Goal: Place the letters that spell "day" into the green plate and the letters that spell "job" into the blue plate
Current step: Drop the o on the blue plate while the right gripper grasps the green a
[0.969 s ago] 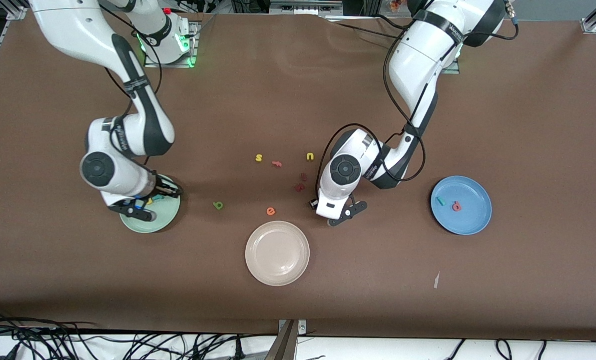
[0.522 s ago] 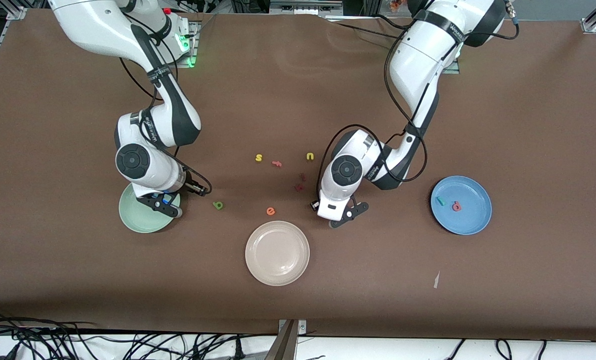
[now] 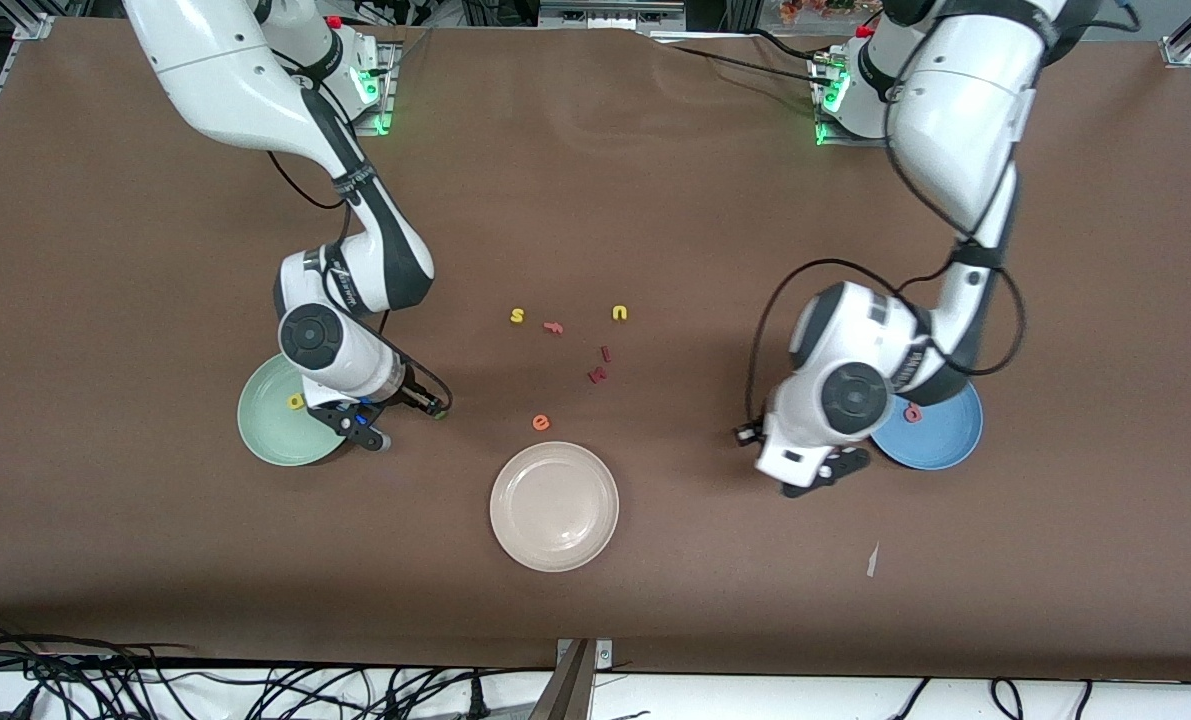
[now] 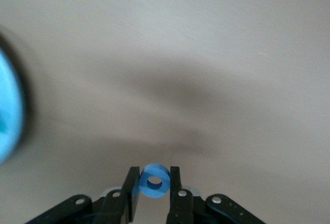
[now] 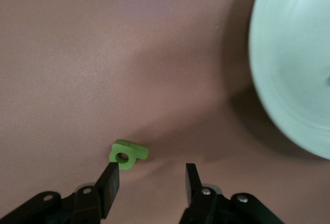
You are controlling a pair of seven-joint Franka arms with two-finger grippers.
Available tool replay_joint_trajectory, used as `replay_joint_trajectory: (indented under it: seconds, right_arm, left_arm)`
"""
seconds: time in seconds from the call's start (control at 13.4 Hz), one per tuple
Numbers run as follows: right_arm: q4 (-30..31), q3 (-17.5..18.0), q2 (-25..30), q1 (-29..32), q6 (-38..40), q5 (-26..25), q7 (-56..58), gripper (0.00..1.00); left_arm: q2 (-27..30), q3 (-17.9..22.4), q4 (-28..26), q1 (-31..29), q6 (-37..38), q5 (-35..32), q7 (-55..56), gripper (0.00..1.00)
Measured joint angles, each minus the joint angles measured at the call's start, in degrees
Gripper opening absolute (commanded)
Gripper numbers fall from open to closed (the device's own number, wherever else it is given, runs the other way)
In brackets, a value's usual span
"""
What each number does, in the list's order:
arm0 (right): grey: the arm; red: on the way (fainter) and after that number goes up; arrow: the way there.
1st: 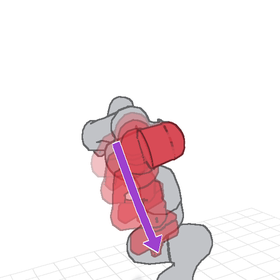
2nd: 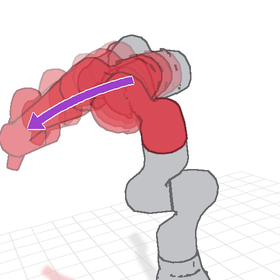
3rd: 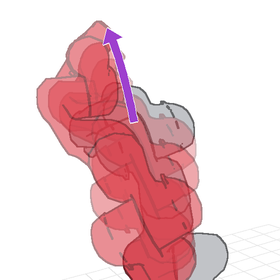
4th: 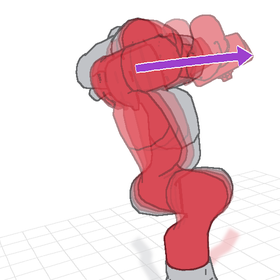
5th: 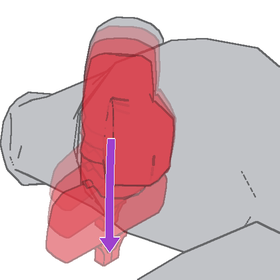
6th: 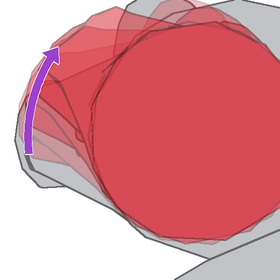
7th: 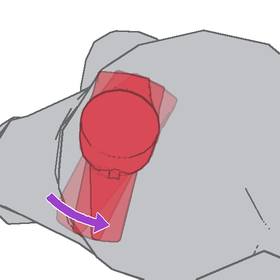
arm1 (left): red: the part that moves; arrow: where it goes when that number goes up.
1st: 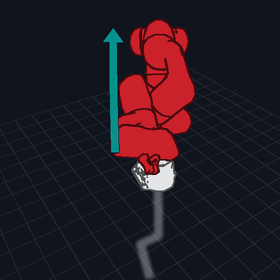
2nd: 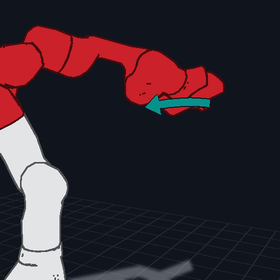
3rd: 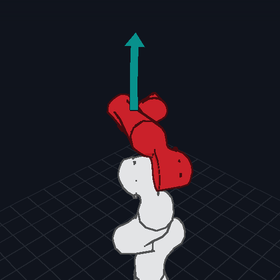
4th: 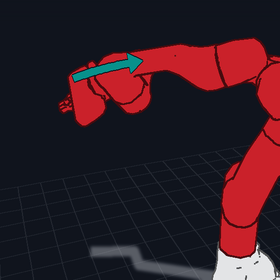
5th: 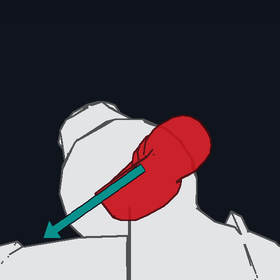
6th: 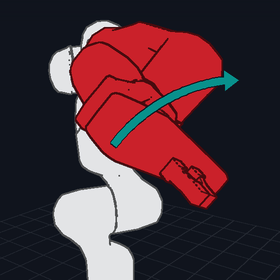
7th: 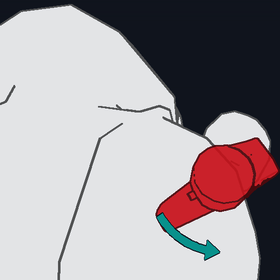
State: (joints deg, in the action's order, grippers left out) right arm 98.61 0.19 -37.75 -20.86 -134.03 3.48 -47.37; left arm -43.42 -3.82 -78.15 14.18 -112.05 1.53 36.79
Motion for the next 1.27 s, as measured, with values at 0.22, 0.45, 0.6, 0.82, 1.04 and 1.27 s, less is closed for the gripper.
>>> replay_joint_trajectory:
  seconds: [0.22,0.45,0.6,0.82,1.04,1.27]
  right_arm:
    - [-0.65,0.00,-0.69,-0.63,-0.05,0.00,-0.74,0.60]
    - [-2.74,0.00,-1.77,-0.78,-0.04,0.00,-1.04,0.60]
    - [-3.87,-0.02,-3.00,-0.78,-0.05,0.00,-1.04,0.60]
    - [-4.82,-0.02,-4.39,-0.80,-0.05,0.00,-1.04,0.59]
    - [-5.11,-0.03,-4.62,-0.89,-0.78,-0.01,-1.04,0.54]
    - [-5.10,-0.03,-4.83,-0.92,-1.38,-0.02,-1.04,0.53]
  left_arm:
    - [4.34,0.01,-7.38,-6.40,0.00,0.00,-13.25,0.00]
    - [7.52,-0.01,-13.13,-11.98,-0.16,0.00,-23.49,0.04]
    - [8.02,-0.03,-14.97,-13.41,-0.22,0.00,-26.13,0.25]
    - [8.00,0.04,-15.99,-14.69,0.00,0.00,-30.47,1.00]
    - [8.27,0.09,-15.07,-18.19,0.26,0.00,-34.24,1.00]
    - [8.97,0.03,-12.89,-19.22,0.88,0.00,-35.04,1.00]
